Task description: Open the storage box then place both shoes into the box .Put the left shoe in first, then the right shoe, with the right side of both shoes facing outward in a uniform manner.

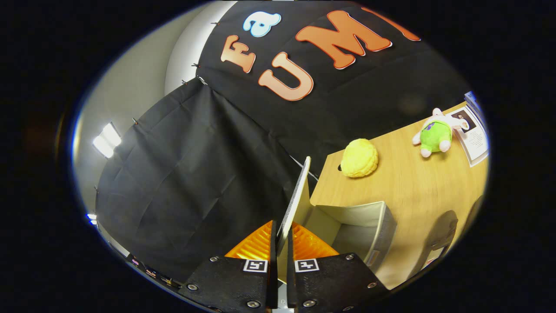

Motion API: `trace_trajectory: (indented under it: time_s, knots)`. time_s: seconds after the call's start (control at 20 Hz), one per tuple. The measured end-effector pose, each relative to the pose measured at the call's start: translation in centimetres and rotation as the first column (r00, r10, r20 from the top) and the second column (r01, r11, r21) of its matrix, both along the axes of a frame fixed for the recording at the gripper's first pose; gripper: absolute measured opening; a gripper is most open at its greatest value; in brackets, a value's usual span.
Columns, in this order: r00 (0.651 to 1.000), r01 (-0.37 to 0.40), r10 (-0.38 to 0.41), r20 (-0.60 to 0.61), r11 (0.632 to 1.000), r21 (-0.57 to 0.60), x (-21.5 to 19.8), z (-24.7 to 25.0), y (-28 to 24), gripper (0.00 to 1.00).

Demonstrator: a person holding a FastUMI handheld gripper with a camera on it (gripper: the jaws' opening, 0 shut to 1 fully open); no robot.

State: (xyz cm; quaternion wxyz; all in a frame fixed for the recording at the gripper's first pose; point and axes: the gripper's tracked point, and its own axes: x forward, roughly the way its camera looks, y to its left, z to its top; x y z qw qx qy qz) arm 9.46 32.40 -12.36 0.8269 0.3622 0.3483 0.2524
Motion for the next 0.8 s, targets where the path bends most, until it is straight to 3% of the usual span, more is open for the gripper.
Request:
trace_trajectory:
  time_s: [0.45, 0.65, 0.7, 0.8]
  knots:
    - [1.0, -0.025, 0.025, 0.002, 0.993, 0.117, 1.8, 2.5, 8.1, 0.08]
    - [0.998, 0.021, -0.008, -0.061, 0.977, 0.211, 2.4, 2.3, 11.3, 0.08]
    - [0.996, 0.029, -0.013, -0.088, 0.983, 0.181, 2.7, 1.2, 12.4, 0.08]
    - [0.992, -0.028, 0.044, -0.118, 0.99, 0.135, 2.2, -1.2, 14.5, 0.12]
